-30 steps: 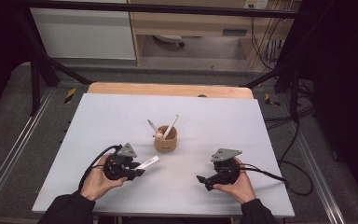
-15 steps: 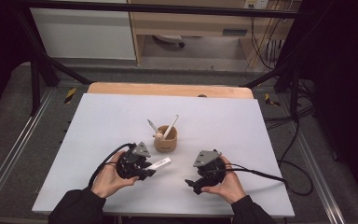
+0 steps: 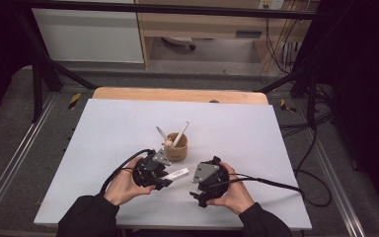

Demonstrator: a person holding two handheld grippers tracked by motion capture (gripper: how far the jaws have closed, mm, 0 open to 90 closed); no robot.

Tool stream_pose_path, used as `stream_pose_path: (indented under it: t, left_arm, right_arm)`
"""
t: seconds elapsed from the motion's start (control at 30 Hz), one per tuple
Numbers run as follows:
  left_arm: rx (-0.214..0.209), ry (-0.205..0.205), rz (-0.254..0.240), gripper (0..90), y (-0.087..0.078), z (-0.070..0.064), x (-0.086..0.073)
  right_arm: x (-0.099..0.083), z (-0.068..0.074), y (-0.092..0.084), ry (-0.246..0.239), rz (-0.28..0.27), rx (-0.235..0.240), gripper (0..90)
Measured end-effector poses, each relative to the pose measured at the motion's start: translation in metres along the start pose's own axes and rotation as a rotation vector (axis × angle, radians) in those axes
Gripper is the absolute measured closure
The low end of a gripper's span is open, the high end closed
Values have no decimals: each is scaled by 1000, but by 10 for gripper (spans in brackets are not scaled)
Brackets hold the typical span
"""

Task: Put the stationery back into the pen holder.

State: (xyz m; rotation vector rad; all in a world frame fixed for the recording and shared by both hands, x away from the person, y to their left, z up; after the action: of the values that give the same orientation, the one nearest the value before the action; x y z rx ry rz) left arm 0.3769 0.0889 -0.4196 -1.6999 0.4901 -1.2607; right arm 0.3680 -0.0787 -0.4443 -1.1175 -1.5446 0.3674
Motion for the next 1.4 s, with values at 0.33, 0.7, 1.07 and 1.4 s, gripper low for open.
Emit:
stream_pose_path:
  t: [0.33,0.7,1.07,1.4]
  left_arm:
    - [-12,37,35,671,5,-10,16]
    - [-30,61,58,671,14,-20,27]
    - [-43,84,64,671,19,-30,40]
    - [-46,85,69,669,19,-30,41]
  right_arm:
    - [7,4,0,-195,-59,-27,159]
    - [8,7,3,-355,-61,-23,337]
    - [7,8,1,-479,-76,-26,556]
    - [6,9,-1,-553,-72,-19,661]
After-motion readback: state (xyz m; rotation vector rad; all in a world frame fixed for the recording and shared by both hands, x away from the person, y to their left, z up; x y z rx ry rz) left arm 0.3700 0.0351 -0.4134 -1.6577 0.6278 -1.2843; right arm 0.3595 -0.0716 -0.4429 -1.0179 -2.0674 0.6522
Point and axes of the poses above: each handheld gripper's, and its own axes: y roughly forward along the jaws, x roughly out of its top, z roughly to its left, the point moved 5 cm from there along y, roughly forward along the jaws
